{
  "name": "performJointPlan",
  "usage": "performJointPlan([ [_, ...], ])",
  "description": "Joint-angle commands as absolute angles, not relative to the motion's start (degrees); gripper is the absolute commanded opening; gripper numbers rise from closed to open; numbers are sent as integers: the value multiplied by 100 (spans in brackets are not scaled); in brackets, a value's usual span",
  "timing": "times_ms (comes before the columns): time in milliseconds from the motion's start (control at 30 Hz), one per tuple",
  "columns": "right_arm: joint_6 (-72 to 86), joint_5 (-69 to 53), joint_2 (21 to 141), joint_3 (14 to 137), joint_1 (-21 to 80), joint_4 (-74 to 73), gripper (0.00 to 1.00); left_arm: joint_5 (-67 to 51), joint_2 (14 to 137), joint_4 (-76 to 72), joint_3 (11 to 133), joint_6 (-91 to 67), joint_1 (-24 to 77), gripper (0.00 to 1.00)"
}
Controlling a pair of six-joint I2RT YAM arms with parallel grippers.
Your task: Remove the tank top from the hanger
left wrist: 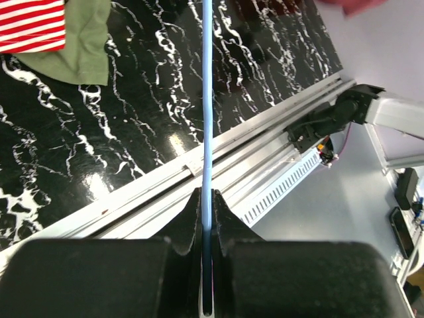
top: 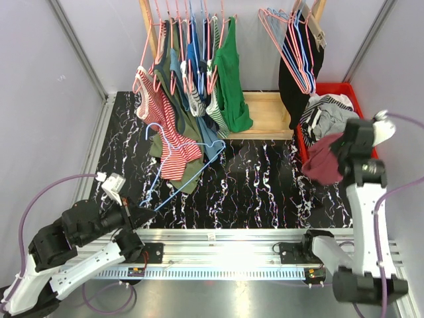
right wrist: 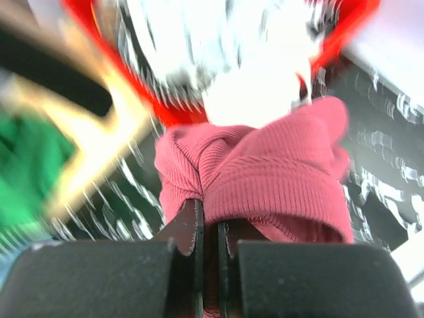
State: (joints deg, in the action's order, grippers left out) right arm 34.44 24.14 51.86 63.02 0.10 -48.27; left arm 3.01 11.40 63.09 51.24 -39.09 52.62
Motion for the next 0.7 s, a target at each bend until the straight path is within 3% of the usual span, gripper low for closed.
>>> performJointPlan([
  [0, 3339, 1568, 6185, 7311, -842, -3501, 0, 35, 1222, 5661, 5089, -3858, 5300, 0],
  [167, 3559, 1440, 8080, 8818, -1222, -2777, 0, -149, 1187, 5458, 5027, -3841, 5300, 0],
  [333, 3577, 1960, 10174, 10473, -1257, -3707, 0, -307, 1011, 5362, 4940, -3929, 5300, 0],
  [533, 4121, 1363, 12169, 9968, -1336, -3832, 0, -527, 923, 5440, 4887, -3973, 5300, 0],
  [667, 4061, 1117, 13199, 10843, -1353, -4583, 0, -589, 905, 5528, 4931, -3990, 5300, 0],
])
